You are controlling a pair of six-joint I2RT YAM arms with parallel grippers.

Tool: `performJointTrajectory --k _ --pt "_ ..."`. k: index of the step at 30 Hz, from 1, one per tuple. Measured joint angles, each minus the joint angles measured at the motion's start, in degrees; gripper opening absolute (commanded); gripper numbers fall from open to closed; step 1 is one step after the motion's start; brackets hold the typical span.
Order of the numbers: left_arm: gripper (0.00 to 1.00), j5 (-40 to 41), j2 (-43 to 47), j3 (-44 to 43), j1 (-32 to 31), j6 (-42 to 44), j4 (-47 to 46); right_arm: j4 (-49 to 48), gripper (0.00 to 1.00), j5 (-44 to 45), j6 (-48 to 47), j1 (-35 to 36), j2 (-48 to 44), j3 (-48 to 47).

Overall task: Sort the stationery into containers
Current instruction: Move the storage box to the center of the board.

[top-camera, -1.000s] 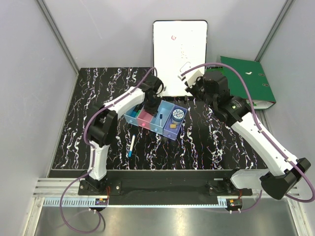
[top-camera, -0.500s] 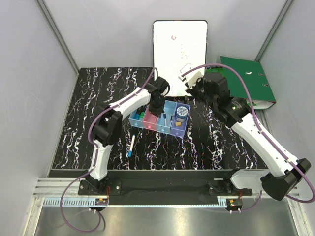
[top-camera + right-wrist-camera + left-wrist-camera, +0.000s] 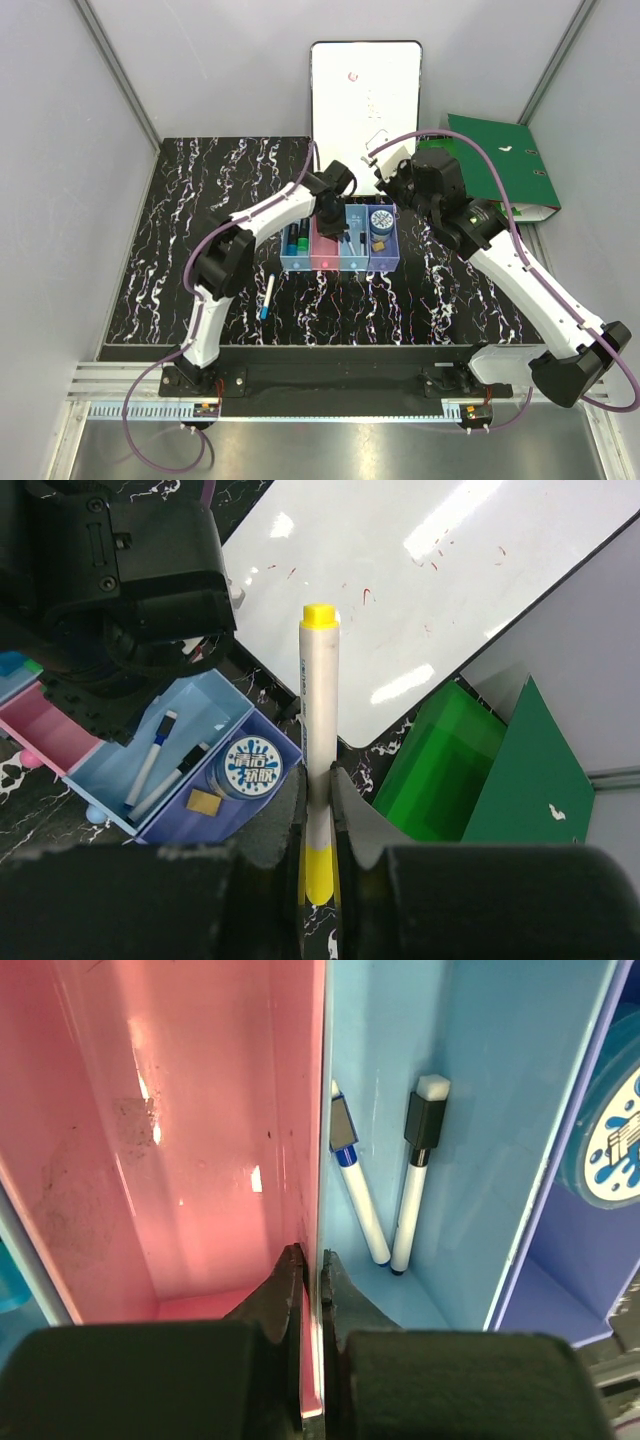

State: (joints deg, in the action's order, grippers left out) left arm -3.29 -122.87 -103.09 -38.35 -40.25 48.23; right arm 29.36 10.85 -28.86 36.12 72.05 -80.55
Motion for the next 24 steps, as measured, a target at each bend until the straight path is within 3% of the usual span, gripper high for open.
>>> performJointTrajectory --k 11,12,13,15,17,20,24 --pt "0.01 -0.8 -2.5 -2.8 -4.1 -5.8 -2.6 -0.5 0.0 0.0 0.3 0.0 -0.1 0.9" --pt "0.06 -0.9 -2.5 -2.8 -4.3 -5.9 -2.8 -0.7 0.0 0.0 0.2 0.0 -0.2 1.1" --pt "0.19 -0.9 -2.5 -2.8 -4.4 -5.9 -2.9 -0.8 0.0 0.0 0.2 0.0 -0.3 1.2" --pt "0.27 -0.9 -2.5 -2.8 -4.4 -5.9 -3.0 -1.0 0.0 0.0 0.2 0.0 -0.6 1.7" --pt "0.46 -2.1 -2.9 -2.8 -4.3 -6.3 -3.6 -1.1 0.0 0.0 0.2 0.0 -0.8 2.1" --pt "0.54 -4.2 -4.2 -2.5 -4.6 -6.5 -4.8 -1.2 0.0 0.0 0.2 0.0 -0.9 2.3" --pt "0.56 -6.0 -5.6 -1.7 -5.1 -6.5 -5.2 -1.3 0.0 0.2 0.2 0.0 -1.0 2.8"
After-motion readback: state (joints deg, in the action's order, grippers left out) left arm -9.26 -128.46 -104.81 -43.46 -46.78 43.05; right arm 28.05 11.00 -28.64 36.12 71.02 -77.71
